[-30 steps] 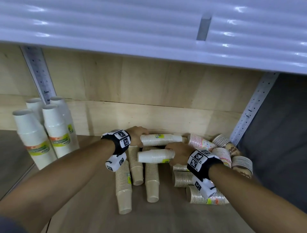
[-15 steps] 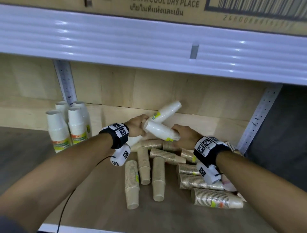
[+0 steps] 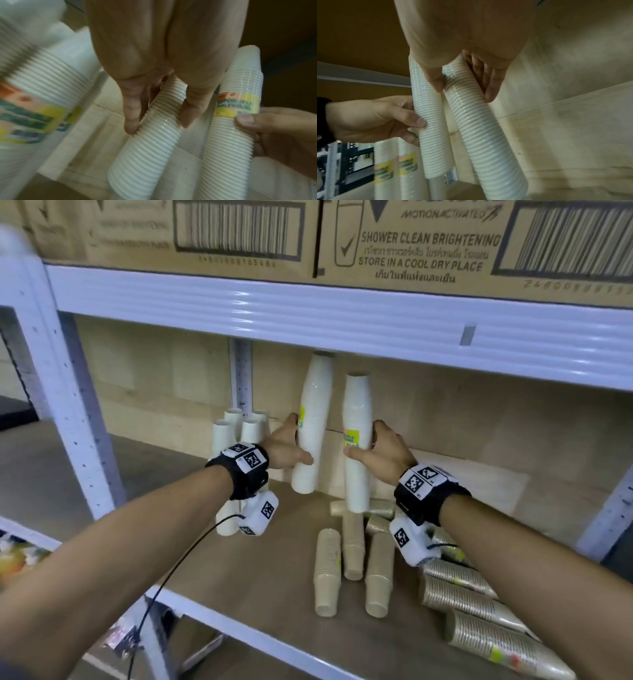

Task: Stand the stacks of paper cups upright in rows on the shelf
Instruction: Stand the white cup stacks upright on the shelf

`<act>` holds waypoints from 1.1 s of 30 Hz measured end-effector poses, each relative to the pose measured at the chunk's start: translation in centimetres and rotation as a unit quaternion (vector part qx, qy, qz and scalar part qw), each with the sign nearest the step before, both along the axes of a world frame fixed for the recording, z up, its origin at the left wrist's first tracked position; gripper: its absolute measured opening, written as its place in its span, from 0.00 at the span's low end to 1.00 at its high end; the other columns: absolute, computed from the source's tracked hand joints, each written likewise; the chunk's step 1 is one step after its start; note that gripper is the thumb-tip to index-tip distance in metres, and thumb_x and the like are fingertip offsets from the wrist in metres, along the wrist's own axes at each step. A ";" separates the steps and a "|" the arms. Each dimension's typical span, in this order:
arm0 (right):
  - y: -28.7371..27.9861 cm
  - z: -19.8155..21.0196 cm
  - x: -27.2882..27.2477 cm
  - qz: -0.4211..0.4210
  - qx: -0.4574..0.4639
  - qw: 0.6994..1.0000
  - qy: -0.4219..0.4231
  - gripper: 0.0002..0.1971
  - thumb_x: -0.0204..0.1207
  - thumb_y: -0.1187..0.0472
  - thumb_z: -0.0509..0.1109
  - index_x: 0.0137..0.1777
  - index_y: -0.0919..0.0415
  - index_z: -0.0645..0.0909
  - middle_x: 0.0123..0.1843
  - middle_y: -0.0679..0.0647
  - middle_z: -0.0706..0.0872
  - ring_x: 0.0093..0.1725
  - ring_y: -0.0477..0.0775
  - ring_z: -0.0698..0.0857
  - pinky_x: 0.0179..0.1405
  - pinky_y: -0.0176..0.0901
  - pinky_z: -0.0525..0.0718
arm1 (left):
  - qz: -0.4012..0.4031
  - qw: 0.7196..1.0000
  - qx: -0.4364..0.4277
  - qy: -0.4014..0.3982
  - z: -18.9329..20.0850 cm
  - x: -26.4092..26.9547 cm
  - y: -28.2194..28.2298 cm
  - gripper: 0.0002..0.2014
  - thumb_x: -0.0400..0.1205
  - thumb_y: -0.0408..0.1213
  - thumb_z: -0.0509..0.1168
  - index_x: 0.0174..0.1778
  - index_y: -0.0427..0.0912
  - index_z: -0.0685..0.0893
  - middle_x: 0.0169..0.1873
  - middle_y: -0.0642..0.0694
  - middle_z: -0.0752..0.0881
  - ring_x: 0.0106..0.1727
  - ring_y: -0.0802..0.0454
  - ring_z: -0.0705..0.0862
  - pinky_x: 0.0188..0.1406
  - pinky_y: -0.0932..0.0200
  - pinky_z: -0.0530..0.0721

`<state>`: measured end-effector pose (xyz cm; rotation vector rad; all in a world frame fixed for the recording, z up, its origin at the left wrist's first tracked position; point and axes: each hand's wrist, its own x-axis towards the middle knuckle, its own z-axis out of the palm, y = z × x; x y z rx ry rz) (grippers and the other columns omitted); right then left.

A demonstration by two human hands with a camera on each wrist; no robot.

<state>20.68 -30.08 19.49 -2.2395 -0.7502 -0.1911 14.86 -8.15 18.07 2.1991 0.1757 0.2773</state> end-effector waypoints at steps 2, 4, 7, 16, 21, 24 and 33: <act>2.0 -0.3 -0.8 0.022 0.020 0.999 0.012 0.22 0.69 0.48 0.78 0.57 0.56 0.76 0.49 0.48 0.84 0.47 0.50 0.84 0.37 0.41 0.75 | 0.007 1.000 -0.010 0.001 -0.6 -1.6 1.1 0.36 0.71 0.29 0.76 0.72 0.45 0.65 0.58 0.42 0.83 0.58 0.42 0.84 0.52 0.36 0.88; 4.0 -1.0 -1.6 0.052 0.038 0.998 0.027 0.23 0.67 0.49 0.79 0.58 0.55 0.75 0.51 0.48 0.85 0.49 0.50 0.85 0.41 0.42 0.78 | 0.018 1.000 -0.005 0.001 -1.3 -3.3 2.0 0.38 0.71 0.29 0.77 0.73 0.48 0.65 0.56 0.45 0.84 0.57 0.45 0.85 0.49 0.39 0.89; 6.8 -2.2 -2.9 0.091 0.056 0.993 0.060 0.24 0.67 0.52 0.79 0.60 0.55 0.75 0.53 0.49 0.86 0.51 0.50 0.85 0.47 0.45 0.82 | 0.033 0.999 -0.006 0.008 -2.7 -5.5 3.2 0.40 0.72 0.27 0.77 0.76 0.50 0.64 0.53 0.53 0.83 0.57 0.49 0.84 0.43 0.54 0.87; 12.6 -6.4 -5.0 0.139 0.050 0.980 0.134 0.28 0.65 0.54 0.79 0.64 0.52 0.74 0.58 0.48 0.85 0.56 0.52 0.85 0.56 0.51 0.85 | 0.116 0.992 0.009 0.057 -7.3 -9.3 6.8 0.40 0.67 0.34 0.80 0.73 0.50 0.69 0.60 0.51 0.83 0.63 0.48 0.82 0.63 0.45 0.83; 14.4 -8.0 -5.1 0.148 0.038 0.975 0.160 0.28 0.63 0.53 0.79 0.63 0.52 0.74 0.57 0.47 0.86 0.55 0.51 0.86 0.56 0.53 0.85 | 0.132 0.989 0.012 0.068 -9.3 -9.9 8.0 0.39 0.69 0.33 0.79 0.74 0.49 0.68 0.57 0.52 0.82 0.61 0.48 0.82 0.60 0.50 0.82; 14.8 -8.7 -5.0 0.151 0.029 0.974 0.167 0.28 0.62 0.52 0.80 0.62 0.51 0.75 0.55 0.46 0.86 0.55 0.50 0.85 0.55 0.51 0.85 | 0.128 0.989 0.020 0.074 -10.0 -10.3 8.3 0.41 0.67 0.34 0.80 0.75 0.50 0.68 0.57 0.52 0.83 0.60 0.49 0.82 0.58 0.50 0.83; 15.1 -10.3 -5.0 0.167 0.030 0.970 0.177 0.30 0.59 0.58 0.81 0.61 0.51 0.74 0.53 0.44 0.86 0.54 0.48 0.86 0.52 0.47 0.83 | 0.133 0.986 0.037 0.092 -11.4 -10.9 8.7 0.35 0.64 0.39 0.81 0.67 0.49 0.76 0.56 0.51 0.86 0.59 0.49 0.85 0.60 0.44 0.85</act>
